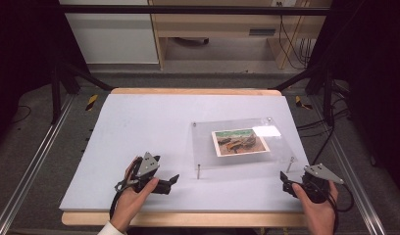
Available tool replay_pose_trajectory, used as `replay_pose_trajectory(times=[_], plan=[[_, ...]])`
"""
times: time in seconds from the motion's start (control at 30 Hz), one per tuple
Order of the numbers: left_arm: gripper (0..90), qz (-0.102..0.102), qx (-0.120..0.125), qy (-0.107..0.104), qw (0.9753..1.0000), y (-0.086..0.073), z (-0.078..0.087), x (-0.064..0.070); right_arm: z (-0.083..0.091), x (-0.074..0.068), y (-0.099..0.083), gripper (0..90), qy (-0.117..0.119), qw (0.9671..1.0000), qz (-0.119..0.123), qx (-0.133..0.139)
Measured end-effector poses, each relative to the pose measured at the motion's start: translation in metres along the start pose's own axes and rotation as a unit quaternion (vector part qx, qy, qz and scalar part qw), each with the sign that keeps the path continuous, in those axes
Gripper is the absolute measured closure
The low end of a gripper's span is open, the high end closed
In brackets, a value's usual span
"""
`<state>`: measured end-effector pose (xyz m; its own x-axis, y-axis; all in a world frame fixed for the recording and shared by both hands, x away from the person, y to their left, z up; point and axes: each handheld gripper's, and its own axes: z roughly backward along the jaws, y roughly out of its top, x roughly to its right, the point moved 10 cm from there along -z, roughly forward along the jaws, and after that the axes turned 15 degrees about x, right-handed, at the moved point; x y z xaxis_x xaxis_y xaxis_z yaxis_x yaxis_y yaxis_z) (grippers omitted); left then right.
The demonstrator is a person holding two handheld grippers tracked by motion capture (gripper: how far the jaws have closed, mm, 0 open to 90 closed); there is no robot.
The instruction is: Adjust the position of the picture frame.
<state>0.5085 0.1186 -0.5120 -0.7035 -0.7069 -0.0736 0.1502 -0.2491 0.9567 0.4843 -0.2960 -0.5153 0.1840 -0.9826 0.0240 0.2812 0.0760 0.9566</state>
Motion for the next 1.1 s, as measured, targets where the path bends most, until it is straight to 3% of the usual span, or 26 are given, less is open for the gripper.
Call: replay_pose_trajectory(times=[0.23, 0.33, 0.4, 0.5, 0.53, 0.6, 0.77, 1.0, 1.1], plan=[[4.8, -0.031, -0.006, 0.013, 0.9994, -0.006, -0.003, 0.001, 0.0, -0.001, -0.006, 17.9, -0.002, 0.9995, 0.027, -0.015], [5.7, -0.056, -0.002, 0.031, 0.998, -0.006, -0.003, -0.003, 0.001, 0.003, -0.009, 22.2, -0.013, 0.9992, 0.032, -0.02], [5.3, -0.044, 0.0, 0.023, 0.9988, -0.007, -0.004, 0.0, 0.002, 0.005, -0.008, 25.5, -0.017, 0.9993, 0.033, -0.011], [5.2, -0.045, 0.002, 0.019, 0.9988, -0.008, -0.005, 0.003, 0.002, 0.007, -0.008, 27.2, -0.018, 0.9994, 0.028, -0.004], [5.2, -0.058, 0.0, 0.014, 0.9982, -0.009, -0.006, 0.006, 0.0, 0.011, -0.008, 28.7, -0.023, 0.9994, 0.025, 0.002], [5.0, -0.061, 0.0, 0.008, 0.9981, -0.008, -0.006, 0.01, -0.001, 0.016, -0.007, 31.6, -0.033, 0.9993, 0.013, 0.011], [4.4, -0.054, 0.002, -0.004, 0.9986, -0.008, -0.008, 0.016, -0.006, 0.02, -0.004, 35.3, -0.033, 0.999, -0.016, 0.025], [4.2, -0.023, 0.028, -0.004, 0.9993, 0.0, -0.008, 0.019, -0.019, 0.019, -0.001, 36.4, -0.02, 0.9994, -0.012, 0.026], [3.9, -0.003, 0.039, -0.018, 0.9991, 0.005, -0.007, 0.023, -0.025, 0.017, -0.003, 40.1, -0.007, 0.9997, -0.013, 0.021]])
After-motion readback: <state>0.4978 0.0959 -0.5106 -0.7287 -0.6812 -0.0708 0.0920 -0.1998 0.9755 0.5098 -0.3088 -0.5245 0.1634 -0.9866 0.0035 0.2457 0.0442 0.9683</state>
